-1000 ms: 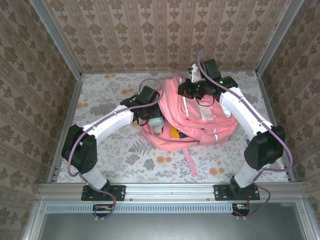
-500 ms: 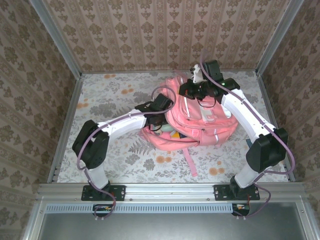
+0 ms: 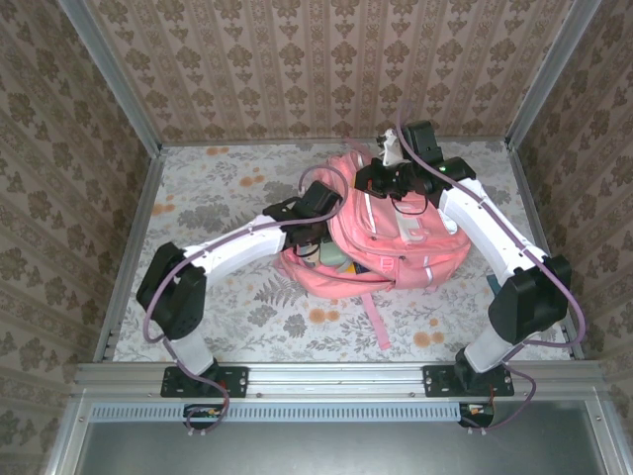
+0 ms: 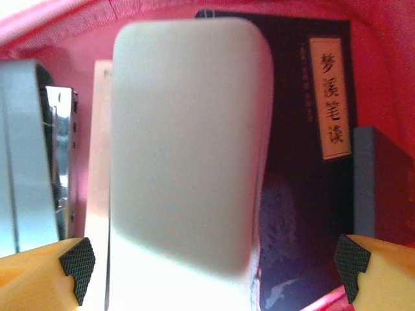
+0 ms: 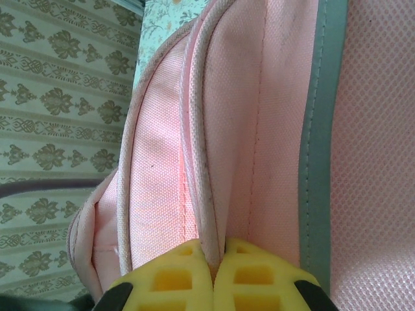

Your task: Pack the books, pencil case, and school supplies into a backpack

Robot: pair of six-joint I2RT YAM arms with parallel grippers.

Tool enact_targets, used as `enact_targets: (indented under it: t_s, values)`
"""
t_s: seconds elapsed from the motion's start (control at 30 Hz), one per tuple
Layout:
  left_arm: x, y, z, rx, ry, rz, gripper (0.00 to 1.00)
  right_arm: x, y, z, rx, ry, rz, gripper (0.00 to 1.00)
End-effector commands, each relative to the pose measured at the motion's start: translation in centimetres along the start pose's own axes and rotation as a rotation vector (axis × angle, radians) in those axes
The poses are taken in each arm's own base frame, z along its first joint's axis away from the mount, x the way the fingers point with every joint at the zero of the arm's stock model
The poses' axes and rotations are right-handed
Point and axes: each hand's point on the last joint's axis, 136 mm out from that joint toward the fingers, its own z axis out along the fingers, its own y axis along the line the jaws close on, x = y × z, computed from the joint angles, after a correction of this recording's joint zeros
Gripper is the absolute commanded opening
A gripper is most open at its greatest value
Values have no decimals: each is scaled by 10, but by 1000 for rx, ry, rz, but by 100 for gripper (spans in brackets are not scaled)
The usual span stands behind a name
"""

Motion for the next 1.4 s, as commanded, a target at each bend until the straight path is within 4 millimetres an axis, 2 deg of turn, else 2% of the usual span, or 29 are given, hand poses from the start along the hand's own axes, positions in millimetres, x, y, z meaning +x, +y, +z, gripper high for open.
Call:
enact_targets:
  t_s: [0.0, 0.2, 0.37, 0.53, 0.67, 0.8, 0.9, 0.93, 1.13, 1.17, 1.23, 1.33, 1.37]
  values:
    - [-4, 16, -25, -35, -28, 28, 98, -16, 38, -25, -116, -88, -101, 0]
    - [-9, 63, -35, -110, -44, 14, 93, -11, 31, -19, -108, -72, -87, 0]
    - [-18, 101, -23, -152, -14, 6, 82, -3, 23, -17, -91, -60, -81, 0]
    - [-23, 124, 8, -183, 65, 49, 79, 8, 11, -13, -65, -35, -64, 1]
    - [-25, 130, 36, -208, 137, 123, 75, 15, 4, -10, -52, -25, -55, 1]
    - [-36, 141, 51, -256, 152, 161, 62, 17, 3, -6, -42, -14, -60, 0]
    - [-42, 146, 50, -254, 141, 136, 41, 15, 4, 0, -32, -6, -76, 0]
    - [-43, 147, 48, -251, 133, 130, 37, 13, 4, 2, -29, -5, -81, 0]
    - [-32, 149, 33, -227, 108, 91, 39, -1, 10, 23, -23, 9, -121, 0]
    - [-29, 150, 31, -223, 106, 84, 37, -4, 12, 27, -27, 13, -123, 0]
    - [-25, 152, 28, -220, 101, 67, 17, -8, 14, 34, -33, 16, -134, 0]
    - [-13, 161, 27, -238, 111, 39, 0, -10, 18, 47, -33, 44, -149, 0]
    - [-10, 164, 24, -251, 106, 20, 0, -10, 20, 52, -34, 53, -159, 0]
